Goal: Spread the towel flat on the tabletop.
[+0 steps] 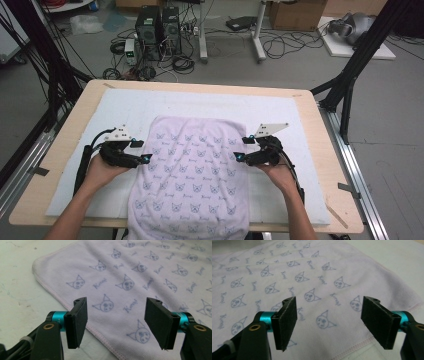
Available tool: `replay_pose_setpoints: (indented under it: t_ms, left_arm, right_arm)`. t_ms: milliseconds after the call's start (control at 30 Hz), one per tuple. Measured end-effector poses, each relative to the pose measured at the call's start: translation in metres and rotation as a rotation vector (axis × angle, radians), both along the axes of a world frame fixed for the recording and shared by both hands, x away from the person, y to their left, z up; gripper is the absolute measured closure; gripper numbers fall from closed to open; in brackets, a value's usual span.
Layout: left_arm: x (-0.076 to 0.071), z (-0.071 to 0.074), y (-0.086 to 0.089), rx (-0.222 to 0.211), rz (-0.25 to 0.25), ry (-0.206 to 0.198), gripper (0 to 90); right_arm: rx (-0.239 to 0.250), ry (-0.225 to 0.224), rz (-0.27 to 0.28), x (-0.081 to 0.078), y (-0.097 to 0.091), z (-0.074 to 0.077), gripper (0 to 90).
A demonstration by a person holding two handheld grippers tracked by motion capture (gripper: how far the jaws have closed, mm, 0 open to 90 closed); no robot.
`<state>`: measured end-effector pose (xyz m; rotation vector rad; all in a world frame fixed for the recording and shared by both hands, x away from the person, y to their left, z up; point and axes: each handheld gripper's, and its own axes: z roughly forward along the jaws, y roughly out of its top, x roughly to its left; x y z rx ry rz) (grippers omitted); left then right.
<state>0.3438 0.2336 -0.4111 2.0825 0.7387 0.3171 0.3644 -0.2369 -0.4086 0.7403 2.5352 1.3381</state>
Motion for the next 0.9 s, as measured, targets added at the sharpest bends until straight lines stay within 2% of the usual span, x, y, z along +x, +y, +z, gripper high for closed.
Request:
replay_pose_setpoints:
  t_ms: [67, 167, 233, 300, 367, 433, 567, 700, 833, 900]
  left_arm:
    - [0.004, 0.001, 0.007, -0.043, 0.010, 0.010, 35.4]
    - [0.009, 0.002, 0.017, -0.061, 0.025, 0.038, 35.4]
    - [0.011, 0.011, 0.018, -0.033, 0.027, 0.018, 35.4]
    - [0.014, 0.022, 0.019, -0.033, 0.020, -0.006, 35.4]
    - [0.018, 0.032, 0.018, 0.001, 0.013, -0.019, 35.5]
    - [0.023, 0.040, 0.017, 0.015, 0.009, -0.023, 35.5]
    - [0.030, 0.049, 0.017, 0.010, 0.005, -0.019, 35.7]
    - [0.036, 0.052, 0.016, -0.009, 0.007, -0.027, 35.8]
    - [0.041, 0.046, 0.014, -0.006, 0.008, -0.004, 36.0]
    - [0.045, 0.044, 0.013, -0.016, 0.011, -0.005, 36.3]
  right_arm:
    - [0.008, 0.015, 0.003, 0.004, -0.001, 0.002, 25.7]
    - [0.013, 0.018, 0.002, 0.011, -0.002, 0.007, 24.2]
    - [0.014, 0.017, 0.001, 0.014, -0.003, 0.010, 23.8]
    - [0.000, 0.010, 0.000, 0.017, -0.002, 0.014, 23.6]
    - [-0.001, 0.009, 0.001, 0.019, -0.002, 0.017, 23.6]
    - [-0.008, 0.007, 0.001, 0.021, -0.002, 0.021, 23.8]
    - [-0.030, 0.002, 0.005, 0.024, 0.000, 0.028, 24.0]
    - [-0.034, -0.005, 0.007, 0.029, 0.001, 0.032, 24.0]
    - [-0.029, 0.003, 0.007, 0.033, 0.002, 0.032, 24.2]
    - [-0.038, 0.001, 0.011, 0.034, 0.003, 0.031, 24.3]
